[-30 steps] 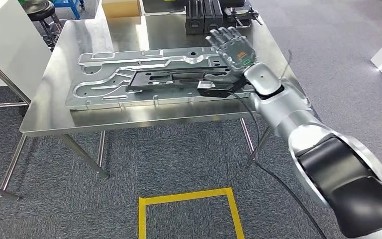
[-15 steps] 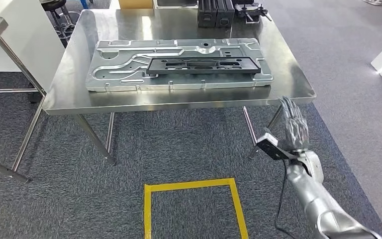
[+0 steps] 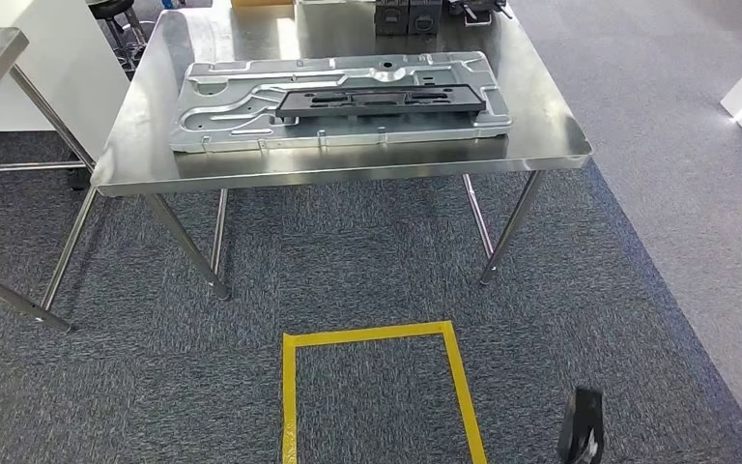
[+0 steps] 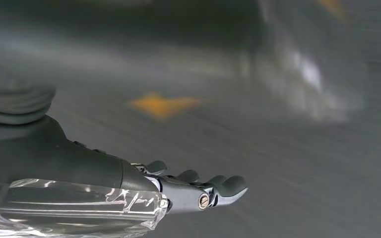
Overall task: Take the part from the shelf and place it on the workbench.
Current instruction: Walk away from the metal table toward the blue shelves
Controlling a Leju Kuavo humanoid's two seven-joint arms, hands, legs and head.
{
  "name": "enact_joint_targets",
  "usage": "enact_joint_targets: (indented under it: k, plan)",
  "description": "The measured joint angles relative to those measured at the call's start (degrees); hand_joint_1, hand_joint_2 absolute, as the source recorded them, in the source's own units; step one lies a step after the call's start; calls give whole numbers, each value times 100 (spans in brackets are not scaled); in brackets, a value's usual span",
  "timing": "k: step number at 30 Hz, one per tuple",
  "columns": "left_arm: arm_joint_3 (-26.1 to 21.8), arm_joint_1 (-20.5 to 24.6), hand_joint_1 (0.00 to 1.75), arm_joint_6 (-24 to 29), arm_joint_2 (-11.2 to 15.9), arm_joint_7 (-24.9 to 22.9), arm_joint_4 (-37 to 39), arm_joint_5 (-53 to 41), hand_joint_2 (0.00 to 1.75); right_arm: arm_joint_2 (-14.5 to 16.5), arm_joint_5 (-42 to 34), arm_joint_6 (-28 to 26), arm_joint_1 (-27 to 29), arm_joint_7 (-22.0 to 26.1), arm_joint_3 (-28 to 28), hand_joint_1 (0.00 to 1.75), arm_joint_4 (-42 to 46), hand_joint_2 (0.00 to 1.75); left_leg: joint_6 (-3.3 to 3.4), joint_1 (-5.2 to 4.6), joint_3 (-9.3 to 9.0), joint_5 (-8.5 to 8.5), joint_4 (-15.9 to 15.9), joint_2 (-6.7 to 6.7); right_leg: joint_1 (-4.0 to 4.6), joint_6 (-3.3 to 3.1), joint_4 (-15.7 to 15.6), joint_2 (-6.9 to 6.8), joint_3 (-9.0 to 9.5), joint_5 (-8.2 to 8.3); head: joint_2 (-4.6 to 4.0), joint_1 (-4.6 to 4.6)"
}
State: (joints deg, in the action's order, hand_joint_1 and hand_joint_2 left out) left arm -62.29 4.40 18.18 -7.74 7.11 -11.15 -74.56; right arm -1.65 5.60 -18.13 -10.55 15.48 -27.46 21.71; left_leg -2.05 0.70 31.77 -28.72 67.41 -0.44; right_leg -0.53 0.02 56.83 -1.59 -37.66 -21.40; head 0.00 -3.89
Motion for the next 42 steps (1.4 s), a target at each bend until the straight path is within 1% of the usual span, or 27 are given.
enact_joint_targets:
  k: [2,4,6,8,10,11,12,13,15,17,18,19,21,22,25,26,27,28,30,32,33,34,36,38,40,41,42]
  plan:
    - [7,12,0,-14,24,-27,-2,-66,0,353,-104,209,222,-799,-250,0,-324,175,59,-9,-655,-245,-884,-7,-2,56,90,33,-119,98,0,1]
    - [26,24,0,-31,42,-44,-4,-134,0,630,-119,169,364,-1324,-426,0,-548,175,166,-32,-832,-388,-1214,5,-6,123,94,57,-136,210,0,1]
    - [48,32,0,-45,54,-61,-4,-182,0,818,20,75,459,-1677,-532,0,-736,175,269,-35,-739,-269,-1198,43,-33,191,129,90,-173,147,0,0]
    - [80,37,0,-51,67,-54,-5,-233,0,951,416,36,515,-2010,-516,0,-863,175,342,-28,-590,-110,-1203,85,-58,238,522,119,-299,-389,0,1]
    - [120,38,0,-46,74,-15,-6,-287,0,1052,1134,3,532,-2244,-335,0,-936,175,364,-41,-405,41,-1193,107,-63,269,1249,126,-435,-982,0,2]
    - [139,40,0,-41,74,11,-6,-309,0,1099,1593,-16,531,-2289,-152,0,-964,175,364,-49,-301,117,-1183,118,-63,277,1574,129,-451,-1071,0,2]
    - [157,44,0,-37,74,30,-6,-328,0,1138,2051,-30,527,-2312,70,0,-984,175,360,-58,-195,192,-1170,128,-62,274,1768,134,-402,-1017,0,1]
    - [175,50,0,-34,74,43,-6,-350,0,1171,2486,-20,513,-2323,342,0,-997,175,352,-67,-83,266,-1151,136,-58,259,1778,140,-261,-863,0,1]
    - [214,73,0,-34,73,37,-6,-391,0,1198,3138,62,452,-2361,897,0,-1007,175,326,-78,114,401,-1108,143,-30,186,1214,152,330,-648,0,0]
    - [251,97,0,-49,70,-6,-6,-435,0,1212,3533,155,384,-2434,1384,0,-1012,175,282,-94,223,509,-1075,140,19,98,264,152,1064,-827,0,1]
    - [268,107,0,-58,68,-36,-6,-455,0,1227,3627,173,368,-2474,1569,0,-1018,175,252,-93,245,565,-1077,138,43,64,-67,153,1287,-937,0,1]
    - [281,113,0,-68,67,-63,-6,-470,0,1239,3674,181,363,-2511,1721,0,-1025,175,219,-91,265,624,-1084,137,64,37,-246,152,1368,-981,0,1]
    - [306,115,0,-77,66,-102,-6,-486,0,1264,3680,173,375,-2571,1954,0,-1053,175,150,-72,342,650,-1063,122,61,-31,-285,136,1275,-870,0,1]
    - [319,108,0,-79,67,-116,-6,-491,0,1269,3663,160,378,-2598,2048,0,-1065,175,122,-63,408,506,-949,110,57,-77,-291,127,1201,-795,0,1]
    - [340,90,0,-79,64,-145,-6,-493,0,1262,3528,87,372,-2722,2172,0,-1079,175,71,-27,674,-349,-4,87,73,-166,-280,116,936,-579,0,0]
    - [343,91,0,-76,62,-149,-6,-491,0,1252,3457,71,374,-2766,2170,0,-1081,175,56,-17,723,-504,347,87,84,-170,-265,113,840,-512,0,0]
    - [346,92,0,-71,60,-153,-6,-484,0,1242,3388,63,375,-2798,2164,0,-1082,175,44,-12,702,-508,567,87,91,-167,-240,110,739,-448,0,0]
    - [349,93,0,-63,59,-155,-6,-476,0,1234,3333,63,371,-2829,2157,0,-1083,175,36,-9,595,-388,608,87,93,-160,-204,110,628,-389,0,0]
    - [352,99,0,-46,59,-161,-6,-461,0,1224,3264,64,341,-2868,2141,0,-1082,175,43,-5,88,-88,109,85,87,-128,-95,122,409,-290,0,0]
    - [355,124,0,-34,59,-160,-6,-457,0,1221,3244,64,304,-2890,2132,0,-1079,175,90,-22,-540,-135,-749,80,95,-74,19,132,252,-212,0,0]
    - [356,135,0,-30,60,-159,-6,-457,0,1221,3242,64,292,-2894,2129,0,-1078,175,126,-36,-721,-219,-1041,77,100,-44,50,128,212,-168,0,1]
    - [357,142,0,-27,60,-158,-6,-457,0,1219,3241,64,287,-2896,2126,0,-1077,175,165,-53,-792,-274,-1196,76,102,-12,61,123,187,-119,0,1]
    - [358,131,0,-23,56,-157,-6,-457,0,1206,3237,64,281,-2898,2117,0,-1079,175,258,-47,-718,-198,-1227,95,93,56,75,128,140,-80,0,1]
    - [358,122,0,-21,51,-158,-6,-454,0,1193,3231,64,269,-2899,2109,0,-1079,175,354,-26,-589,-66,-1237,136,76,127,330,145,29,-421,0,2]
    - [358,126,0,-20,50,-158,-6,-452,0,1188,3228,64,247,-2899,2106,0,-1079,87,401,-30,-414,73,-1233,164,50,198,1001,148,-116,-1031,0,2]
    - [358,125,0,-20,50,-158,-6,-452,0,1186,3228,64,245,-2901,2106,0,-1079,44,402,-34,-321,146,-1225,171,37,230,1379,148,-158,-1228,0,2]
    - [358,123,0,-20,50,-162,-6,-452,0,1183,3231,65,252,-2907,2106,0,-1080,0,395,-37,-222,217,-1212,175,22,253,1651,148,-142,-1276,0,2]
